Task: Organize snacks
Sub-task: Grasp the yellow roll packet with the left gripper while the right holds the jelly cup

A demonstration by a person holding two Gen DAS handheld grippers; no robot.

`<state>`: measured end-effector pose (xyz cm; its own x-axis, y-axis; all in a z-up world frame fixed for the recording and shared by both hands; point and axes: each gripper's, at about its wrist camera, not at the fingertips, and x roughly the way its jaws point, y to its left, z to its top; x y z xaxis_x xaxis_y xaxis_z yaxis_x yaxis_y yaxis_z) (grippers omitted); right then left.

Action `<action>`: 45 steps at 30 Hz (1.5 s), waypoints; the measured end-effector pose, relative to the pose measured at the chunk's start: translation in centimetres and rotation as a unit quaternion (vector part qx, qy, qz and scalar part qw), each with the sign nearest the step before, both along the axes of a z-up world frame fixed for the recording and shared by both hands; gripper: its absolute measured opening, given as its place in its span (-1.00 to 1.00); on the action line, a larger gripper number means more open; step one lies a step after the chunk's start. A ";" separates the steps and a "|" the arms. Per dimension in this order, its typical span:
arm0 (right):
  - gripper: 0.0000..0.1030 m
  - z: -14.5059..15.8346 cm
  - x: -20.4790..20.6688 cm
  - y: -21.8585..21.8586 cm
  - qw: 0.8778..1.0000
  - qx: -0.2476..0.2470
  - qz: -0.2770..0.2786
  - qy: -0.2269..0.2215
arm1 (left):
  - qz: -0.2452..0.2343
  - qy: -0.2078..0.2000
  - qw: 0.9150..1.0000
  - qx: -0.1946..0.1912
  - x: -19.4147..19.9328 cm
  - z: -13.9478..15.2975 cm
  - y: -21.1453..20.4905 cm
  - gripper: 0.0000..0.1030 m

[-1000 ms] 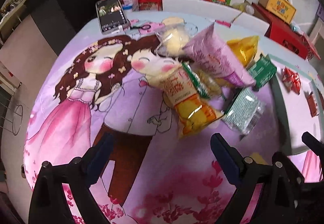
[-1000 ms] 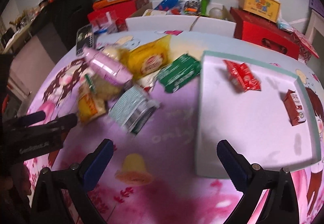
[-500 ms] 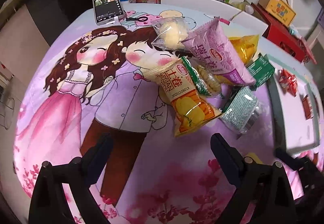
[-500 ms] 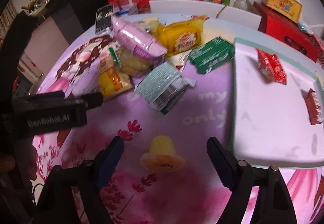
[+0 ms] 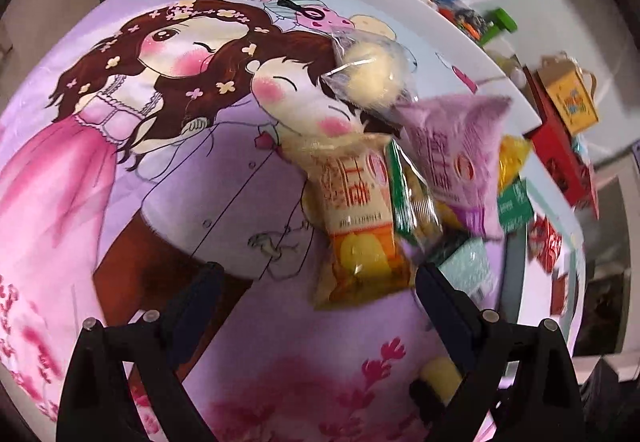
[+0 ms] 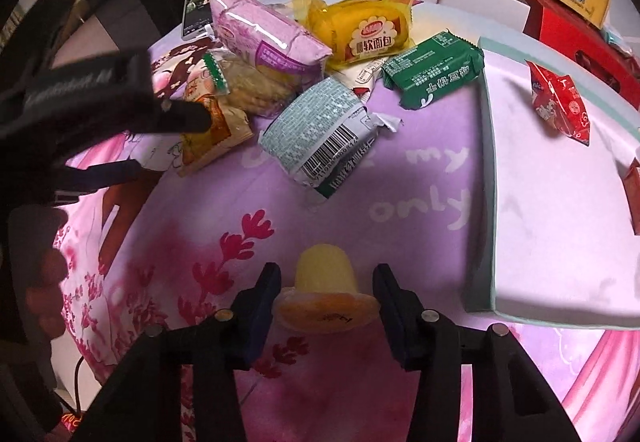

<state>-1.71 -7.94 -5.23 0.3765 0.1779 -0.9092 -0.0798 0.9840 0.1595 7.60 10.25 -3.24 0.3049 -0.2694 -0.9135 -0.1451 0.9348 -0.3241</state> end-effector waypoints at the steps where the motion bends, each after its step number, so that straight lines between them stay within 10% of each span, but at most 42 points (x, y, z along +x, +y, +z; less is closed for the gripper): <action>1: -0.03 0.0 0.0 -0.1 1.000 0.002 0.000 -0.001 | 0.002 0.000 1.000 0.000 0.3 -0.1 -0.1 0.86; 9: -0.04 -0.3 0.6 -0.7 1.000 0.011 -0.003 0.003 | -0.014 -0.003 1.000 0.011 2.0 -1.1 -2.1 0.51; 14: -0.05 -0.2 0.7 -1.0 1.000 0.012 -0.002 0.002 | -0.020 -0.006 1.000 0.012 2.8 -1.2 -3.1 -0.08; 45: -0.05 5.0 -0.5 -2.9 0.997 0.033 -0.034 -0.064 | -0.004 -0.065 0.998 0.012 -1.0 3.7 -0.9 -0.20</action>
<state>-2.19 -10.86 -0.26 0.5028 0.2057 -0.8396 -0.0366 0.9755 0.2171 6.57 9.31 0.45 0.4187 -0.2510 -0.8727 -0.0959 0.9434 -0.3174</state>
